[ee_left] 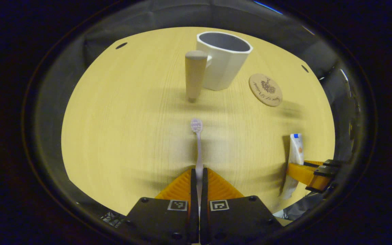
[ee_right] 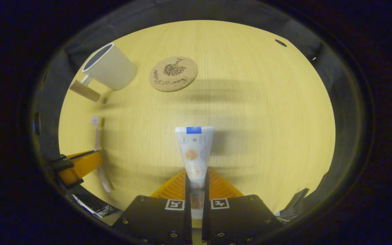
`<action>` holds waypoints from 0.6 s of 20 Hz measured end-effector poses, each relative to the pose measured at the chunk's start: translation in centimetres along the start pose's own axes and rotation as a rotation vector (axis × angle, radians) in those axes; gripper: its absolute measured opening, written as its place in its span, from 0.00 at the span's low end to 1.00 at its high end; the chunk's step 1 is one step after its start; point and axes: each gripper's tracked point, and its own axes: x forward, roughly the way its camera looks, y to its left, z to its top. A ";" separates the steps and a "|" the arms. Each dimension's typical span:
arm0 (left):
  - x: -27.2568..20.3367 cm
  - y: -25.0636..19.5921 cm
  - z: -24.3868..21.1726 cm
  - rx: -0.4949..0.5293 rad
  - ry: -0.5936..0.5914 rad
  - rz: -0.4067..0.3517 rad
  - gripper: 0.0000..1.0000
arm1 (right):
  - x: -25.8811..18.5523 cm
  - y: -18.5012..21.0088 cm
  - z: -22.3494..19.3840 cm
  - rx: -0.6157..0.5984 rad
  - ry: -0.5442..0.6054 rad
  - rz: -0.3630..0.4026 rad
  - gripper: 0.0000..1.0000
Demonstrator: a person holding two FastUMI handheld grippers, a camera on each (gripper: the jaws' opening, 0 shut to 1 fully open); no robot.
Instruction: Put the toothbrush and toothpaste on the desktop into the cup, then pick up the cup and place it on the coaster on the desktop.
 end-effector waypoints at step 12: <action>-13.8 -4.5 12.8 0.021 -0.259 -0.113 0.15 | -0.3 -0.6 0.3 0.022 -0.013 0.014 0.13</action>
